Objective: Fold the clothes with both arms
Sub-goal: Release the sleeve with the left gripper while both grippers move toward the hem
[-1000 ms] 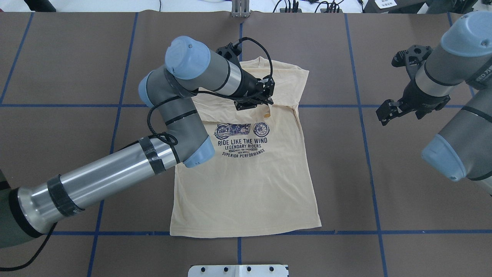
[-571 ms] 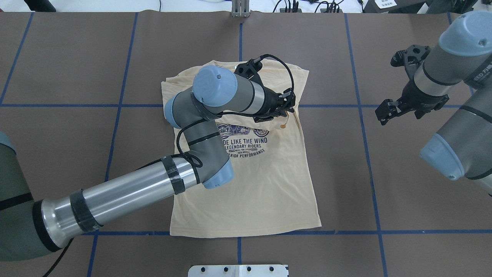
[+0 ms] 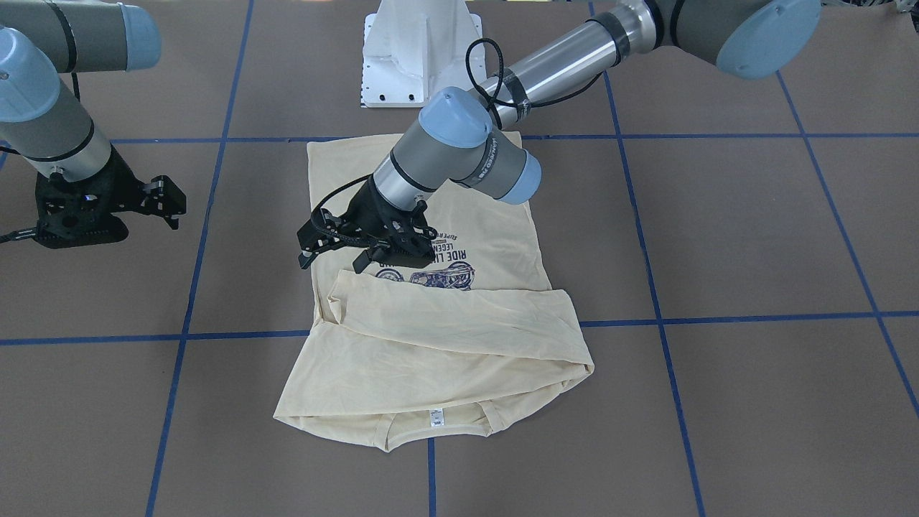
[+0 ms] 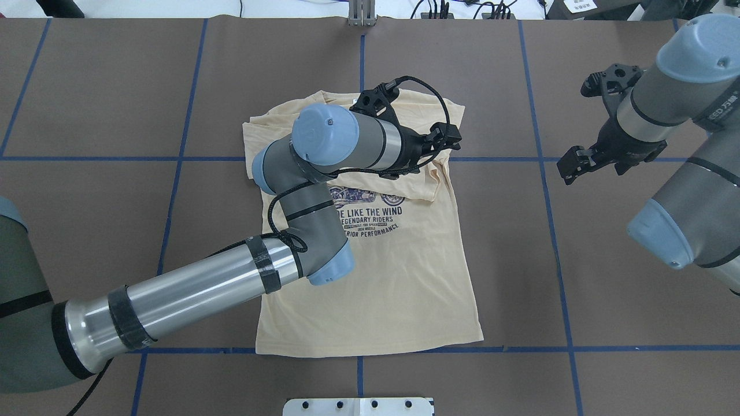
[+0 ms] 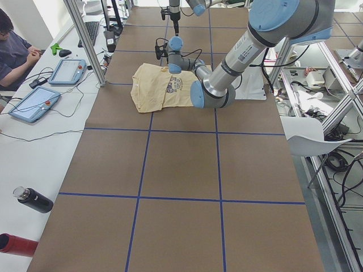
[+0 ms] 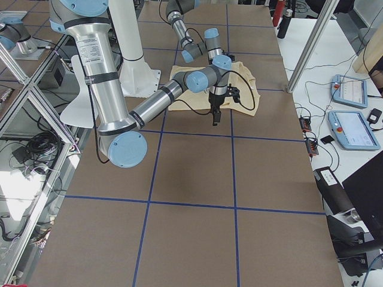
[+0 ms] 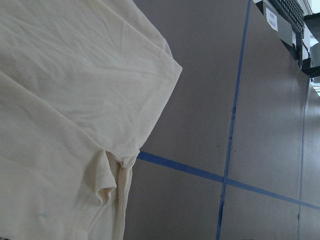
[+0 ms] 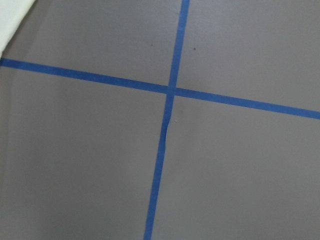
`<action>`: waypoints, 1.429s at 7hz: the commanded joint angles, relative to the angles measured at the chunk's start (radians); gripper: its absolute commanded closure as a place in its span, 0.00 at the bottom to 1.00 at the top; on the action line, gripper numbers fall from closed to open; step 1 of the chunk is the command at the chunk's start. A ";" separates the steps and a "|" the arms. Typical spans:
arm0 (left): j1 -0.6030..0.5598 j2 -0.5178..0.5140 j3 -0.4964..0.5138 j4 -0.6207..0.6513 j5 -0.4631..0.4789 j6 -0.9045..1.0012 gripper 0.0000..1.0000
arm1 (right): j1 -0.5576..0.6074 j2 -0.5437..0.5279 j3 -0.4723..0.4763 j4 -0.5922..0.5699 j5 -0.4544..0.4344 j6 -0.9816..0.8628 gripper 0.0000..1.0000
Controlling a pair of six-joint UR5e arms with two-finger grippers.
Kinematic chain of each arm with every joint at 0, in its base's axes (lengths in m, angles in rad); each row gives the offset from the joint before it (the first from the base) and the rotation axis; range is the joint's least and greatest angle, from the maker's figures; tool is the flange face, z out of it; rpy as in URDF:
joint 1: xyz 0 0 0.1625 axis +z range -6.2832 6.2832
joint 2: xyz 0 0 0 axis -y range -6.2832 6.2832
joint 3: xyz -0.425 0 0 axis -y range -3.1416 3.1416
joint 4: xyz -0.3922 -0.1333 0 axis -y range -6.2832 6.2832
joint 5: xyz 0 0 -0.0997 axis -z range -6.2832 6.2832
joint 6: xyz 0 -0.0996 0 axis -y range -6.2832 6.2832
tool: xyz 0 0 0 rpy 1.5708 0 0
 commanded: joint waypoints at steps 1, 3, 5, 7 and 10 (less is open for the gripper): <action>-0.026 0.076 -0.145 0.172 -0.074 0.007 0.00 | -0.057 -0.001 -0.002 0.127 0.000 0.148 0.00; -0.027 0.205 -0.473 0.510 -0.075 0.074 0.00 | -0.146 -0.020 0.007 0.222 -0.003 0.290 0.00; -0.029 0.376 -0.742 0.652 -0.075 0.154 0.00 | -0.270 -0.058 0.032 0.354 -0.040 0.498 0.00; -0.033 0.495 -0.818 0.671 -0.076 0.216 0.00 | -0.439 -0.064 0.079 0.379 -0.179 0.700 0.00; -0.034 0.557 -0.830 0.669 -0.076 0.240 0.00 | -0.631 -0.049 0.070 0.376 -0.365 0.847 0.01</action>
